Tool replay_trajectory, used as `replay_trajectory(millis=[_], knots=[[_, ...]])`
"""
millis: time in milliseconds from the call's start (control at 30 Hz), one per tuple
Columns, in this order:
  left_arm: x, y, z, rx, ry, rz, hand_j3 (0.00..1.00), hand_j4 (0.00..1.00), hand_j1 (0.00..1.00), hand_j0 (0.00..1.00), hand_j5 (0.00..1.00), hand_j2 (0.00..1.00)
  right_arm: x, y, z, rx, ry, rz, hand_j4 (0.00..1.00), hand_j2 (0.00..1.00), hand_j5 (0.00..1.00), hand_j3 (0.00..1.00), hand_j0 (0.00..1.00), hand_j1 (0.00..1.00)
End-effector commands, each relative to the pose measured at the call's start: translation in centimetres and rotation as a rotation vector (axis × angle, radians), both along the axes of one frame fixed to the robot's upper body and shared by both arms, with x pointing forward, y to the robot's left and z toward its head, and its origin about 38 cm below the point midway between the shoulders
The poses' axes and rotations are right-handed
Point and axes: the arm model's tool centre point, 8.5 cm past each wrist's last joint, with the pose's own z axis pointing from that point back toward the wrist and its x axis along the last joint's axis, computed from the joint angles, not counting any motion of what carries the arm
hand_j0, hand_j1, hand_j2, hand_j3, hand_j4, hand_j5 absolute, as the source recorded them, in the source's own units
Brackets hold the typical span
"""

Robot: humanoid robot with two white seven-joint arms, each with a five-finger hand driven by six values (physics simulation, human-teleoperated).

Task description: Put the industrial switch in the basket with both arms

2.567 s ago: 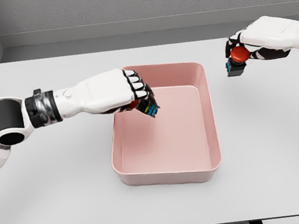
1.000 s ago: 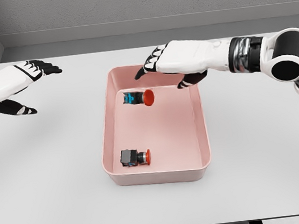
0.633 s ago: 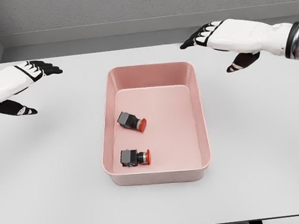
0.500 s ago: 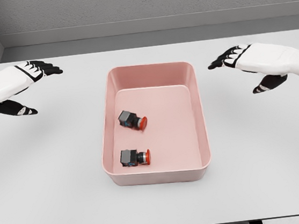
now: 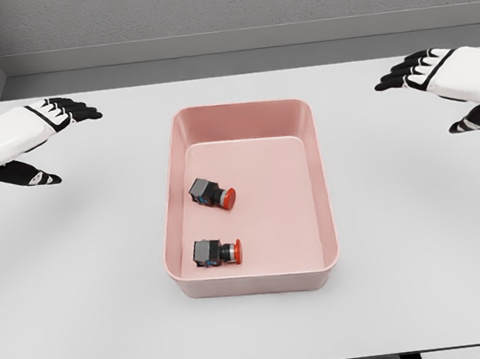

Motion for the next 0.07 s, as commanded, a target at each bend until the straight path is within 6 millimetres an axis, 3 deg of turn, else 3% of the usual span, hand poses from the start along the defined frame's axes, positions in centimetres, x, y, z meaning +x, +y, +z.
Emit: replay_trajectory(millis=[0,33], knots=[[0.00,0.04,0.08,-0.006,0.001,0.002,1.00,1.00,1.00,1.00,1.00,1.00,-0.01,0.00,0.04,0.003,0.001,-0.001,1.00,1.00,1.00,1.00,1.00,1.00],[0.00,0.04,0.08,-0.006,0.001,0.002,1.00,1.00,1.00,1.00,1.00,1.00,-0.01,0.00,0.04,0.003,0.001,-0.001,1.00,1.00,1.00,1.00,1.00,1.00]])
